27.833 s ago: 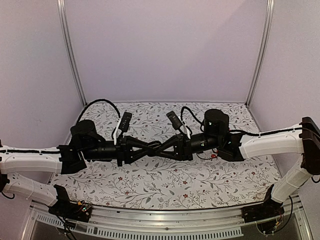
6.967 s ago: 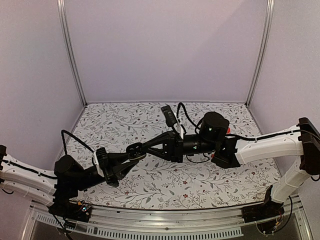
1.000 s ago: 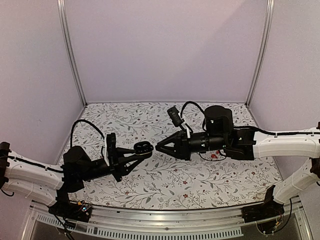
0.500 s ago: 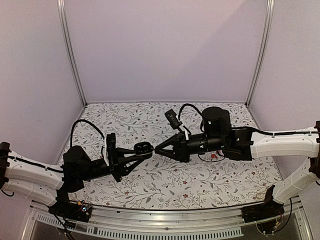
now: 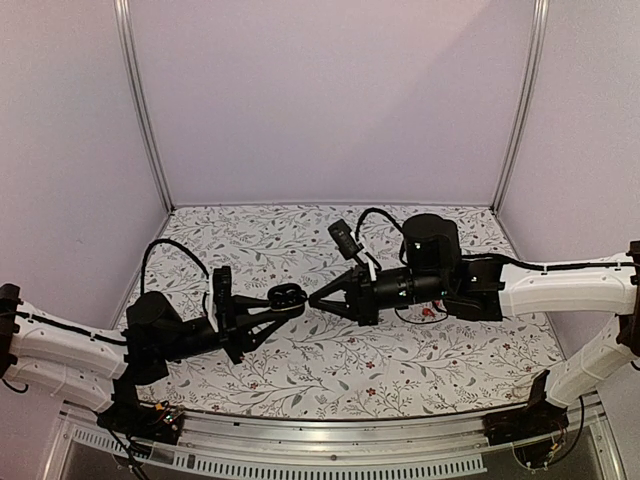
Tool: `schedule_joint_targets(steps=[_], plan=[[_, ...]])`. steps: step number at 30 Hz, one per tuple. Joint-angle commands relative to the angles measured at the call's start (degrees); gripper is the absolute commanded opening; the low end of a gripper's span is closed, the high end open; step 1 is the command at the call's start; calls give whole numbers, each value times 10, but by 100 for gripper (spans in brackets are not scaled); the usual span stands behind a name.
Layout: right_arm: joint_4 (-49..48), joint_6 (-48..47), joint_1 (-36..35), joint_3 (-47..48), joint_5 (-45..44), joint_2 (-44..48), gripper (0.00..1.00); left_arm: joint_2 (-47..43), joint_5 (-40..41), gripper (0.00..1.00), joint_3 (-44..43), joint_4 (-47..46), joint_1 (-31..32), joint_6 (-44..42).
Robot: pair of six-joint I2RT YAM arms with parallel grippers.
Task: Insert the wireless bluetooth earbuds into the charging case
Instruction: Adjust the right earbud in the right side groove of the charging case.
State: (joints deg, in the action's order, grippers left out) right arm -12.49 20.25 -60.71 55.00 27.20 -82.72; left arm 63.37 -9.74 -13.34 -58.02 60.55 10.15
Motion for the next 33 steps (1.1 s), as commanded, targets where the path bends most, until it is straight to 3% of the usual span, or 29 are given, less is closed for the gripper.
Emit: schedule_joint_targets(steps=[1, 33], plan=[[-17, -6, -4, 20, 7, -5, 5, 5, -3, 0, -1, -15, -8, 1], [-18, -15, -27, 46, 39, -33, 5, 27, -12, 0, -18, -5, -8, -2]])
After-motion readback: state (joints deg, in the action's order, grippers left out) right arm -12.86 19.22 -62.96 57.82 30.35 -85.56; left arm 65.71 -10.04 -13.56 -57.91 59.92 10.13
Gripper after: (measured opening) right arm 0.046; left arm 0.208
